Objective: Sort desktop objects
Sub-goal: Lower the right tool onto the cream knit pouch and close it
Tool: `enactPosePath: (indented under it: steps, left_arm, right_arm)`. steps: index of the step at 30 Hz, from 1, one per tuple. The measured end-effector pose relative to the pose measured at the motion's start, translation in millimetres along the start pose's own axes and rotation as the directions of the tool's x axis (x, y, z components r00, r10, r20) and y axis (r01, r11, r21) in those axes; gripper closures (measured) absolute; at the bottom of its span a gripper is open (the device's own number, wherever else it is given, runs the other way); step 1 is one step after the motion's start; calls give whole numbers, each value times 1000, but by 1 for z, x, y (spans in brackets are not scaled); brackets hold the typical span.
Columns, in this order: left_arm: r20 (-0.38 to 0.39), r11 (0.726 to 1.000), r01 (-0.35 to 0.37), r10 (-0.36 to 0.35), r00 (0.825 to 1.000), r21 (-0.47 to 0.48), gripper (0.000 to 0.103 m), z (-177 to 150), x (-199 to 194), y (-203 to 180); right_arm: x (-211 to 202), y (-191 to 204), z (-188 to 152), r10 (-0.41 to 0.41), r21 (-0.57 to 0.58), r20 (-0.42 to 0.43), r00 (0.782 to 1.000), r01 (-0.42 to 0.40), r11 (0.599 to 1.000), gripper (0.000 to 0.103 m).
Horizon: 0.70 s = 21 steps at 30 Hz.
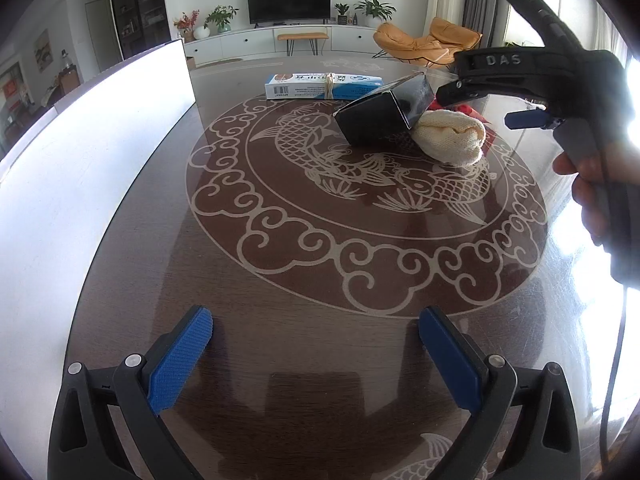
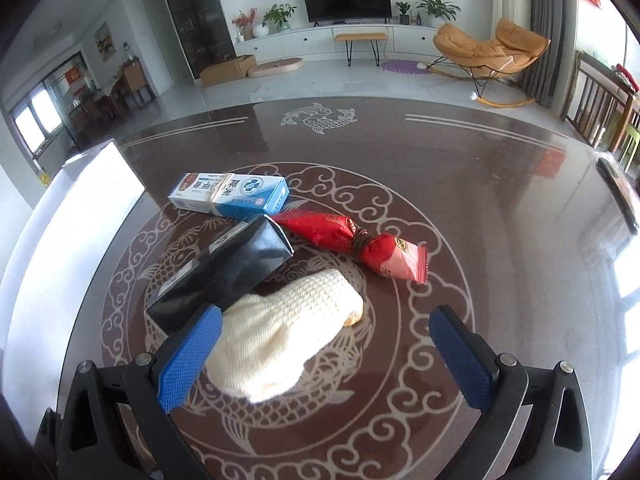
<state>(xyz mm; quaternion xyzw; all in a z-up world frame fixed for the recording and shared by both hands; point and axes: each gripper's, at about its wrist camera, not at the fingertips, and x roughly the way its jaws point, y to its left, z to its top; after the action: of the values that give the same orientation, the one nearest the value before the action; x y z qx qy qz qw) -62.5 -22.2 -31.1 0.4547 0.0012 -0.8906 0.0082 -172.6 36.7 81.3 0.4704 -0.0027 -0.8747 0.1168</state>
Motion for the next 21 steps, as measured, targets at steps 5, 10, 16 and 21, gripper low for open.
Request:
enactPosePath:
  steps: [5, 10, 16, 21]
  left_arm:
    - [0, 1000, 0, 0, 1000, 0, 0, 0, 0, 0]
    - [0, 1000, 0, 0, 1000, 0, 0, 0, 0, 0]
    - [0, 1000, 0, 0, 1000, 0, 0, 0, 0, 0]
    - [0, 1000, 0, 0, 1000, 0, 0, 0, 0, 0]
  right_arm:
    - [20, -4, -20, 47, 22, -41, 998, -46, 999, 8]
    - [-9, -25, -63, 106, -5, -59, 993, -106, 994, 8]
    - [-56, -46, -85, 111, -2, 4, 994, -111, 994, 7]
    - [-37, -30, -84, 152, 86, -87, 985, -144, 986, 6]
